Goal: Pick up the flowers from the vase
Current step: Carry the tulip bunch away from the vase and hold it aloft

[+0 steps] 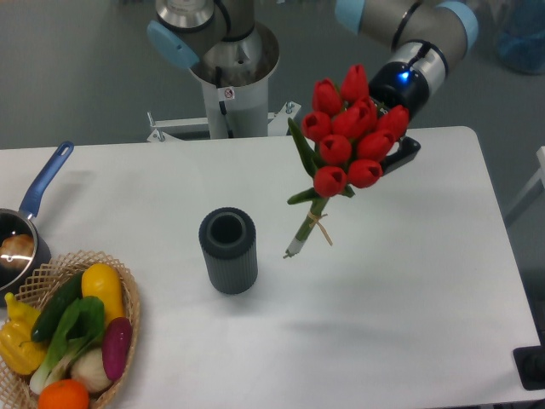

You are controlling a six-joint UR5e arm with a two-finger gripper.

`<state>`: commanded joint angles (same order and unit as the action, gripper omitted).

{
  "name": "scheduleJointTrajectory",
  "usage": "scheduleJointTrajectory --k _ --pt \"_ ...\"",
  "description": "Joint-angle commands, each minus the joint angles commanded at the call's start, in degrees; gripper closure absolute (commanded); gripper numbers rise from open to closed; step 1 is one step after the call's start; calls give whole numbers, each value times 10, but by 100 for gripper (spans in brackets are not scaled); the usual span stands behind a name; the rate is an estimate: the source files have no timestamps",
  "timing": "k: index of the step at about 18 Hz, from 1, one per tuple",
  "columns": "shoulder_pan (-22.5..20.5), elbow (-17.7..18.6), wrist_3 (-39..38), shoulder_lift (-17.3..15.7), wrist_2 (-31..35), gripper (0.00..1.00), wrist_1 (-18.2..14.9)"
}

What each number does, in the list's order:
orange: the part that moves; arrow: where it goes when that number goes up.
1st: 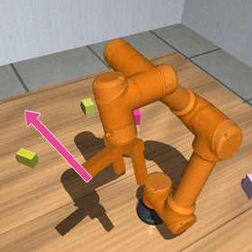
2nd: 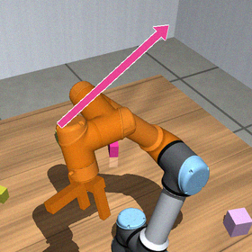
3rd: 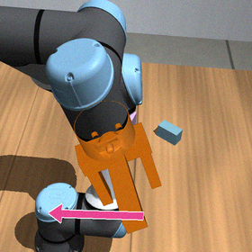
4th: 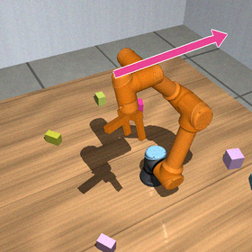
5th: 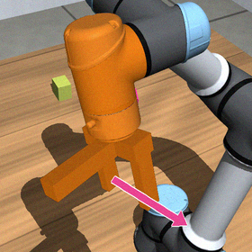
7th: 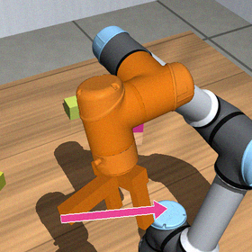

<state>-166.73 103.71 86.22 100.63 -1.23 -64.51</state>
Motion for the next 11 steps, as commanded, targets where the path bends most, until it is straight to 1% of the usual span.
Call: scheduleJointTrajectory --k 2,4,5,11 --pt "0 0 1 8 2 52 6" --pt "2 1 1 19 16 52 23" --pt "2 2 1 19 23 52 29" --pt "-9 3 -2 19 27 52 30"
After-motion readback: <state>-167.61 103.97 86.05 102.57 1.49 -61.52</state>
